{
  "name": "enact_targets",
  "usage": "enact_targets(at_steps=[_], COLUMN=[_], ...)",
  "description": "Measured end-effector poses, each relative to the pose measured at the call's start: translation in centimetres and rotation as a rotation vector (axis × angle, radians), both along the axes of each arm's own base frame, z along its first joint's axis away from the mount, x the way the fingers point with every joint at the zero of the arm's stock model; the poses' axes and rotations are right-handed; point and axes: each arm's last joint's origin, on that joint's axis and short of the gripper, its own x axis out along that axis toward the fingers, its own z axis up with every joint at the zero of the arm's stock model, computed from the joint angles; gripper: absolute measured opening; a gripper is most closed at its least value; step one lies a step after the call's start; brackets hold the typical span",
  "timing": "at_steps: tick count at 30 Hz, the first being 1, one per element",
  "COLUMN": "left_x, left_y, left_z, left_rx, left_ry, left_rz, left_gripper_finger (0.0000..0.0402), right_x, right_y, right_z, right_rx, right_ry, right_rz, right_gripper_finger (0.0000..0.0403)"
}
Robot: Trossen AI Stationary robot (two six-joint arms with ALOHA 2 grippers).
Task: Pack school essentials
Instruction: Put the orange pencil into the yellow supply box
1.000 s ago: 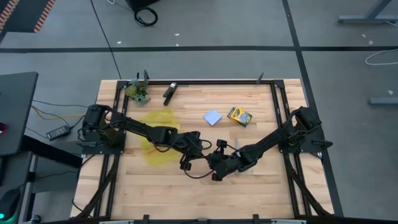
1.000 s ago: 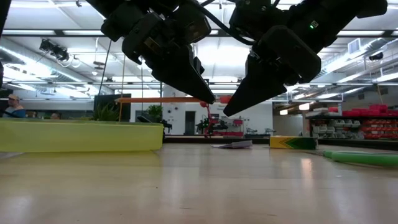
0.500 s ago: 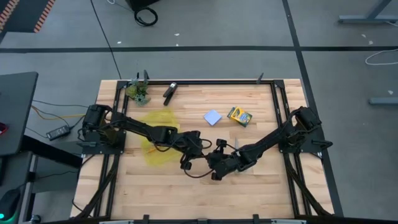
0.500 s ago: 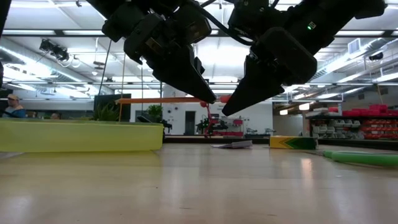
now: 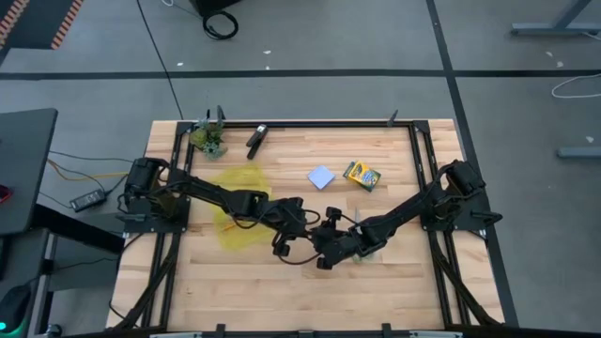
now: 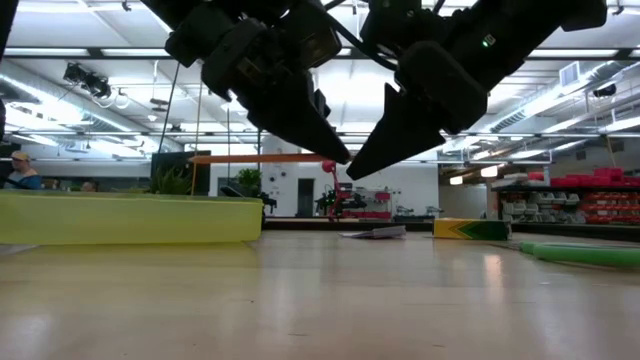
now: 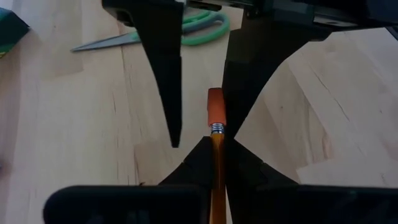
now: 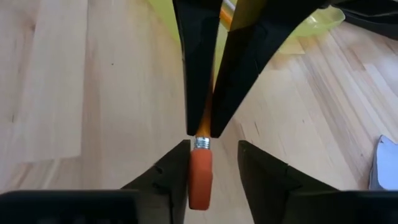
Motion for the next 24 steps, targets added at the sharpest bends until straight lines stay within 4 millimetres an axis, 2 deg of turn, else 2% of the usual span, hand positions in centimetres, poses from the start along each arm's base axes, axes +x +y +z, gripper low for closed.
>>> enact_targets(at_steps=[11,24], left_x=[-0.09,-0.33], left_y=[0.04,0.14], left_z=[-0.13,-0.41], left_rx=[0.001,0.019], left_ry=[0.011,0.046], left_rz=[0.0,0.019], left_gripper_finger=[0.0026,0.0025], right_x=[-0.46,-0.92], right_y=[-0.07,0.22], right_z=[-0.39,-0.64], right_rx=[0.012,0.008], right_ry=[0.044,0.078], right_rz=[-0.022,-0.02], right_gripper_finger=[0.0186,0.0194])
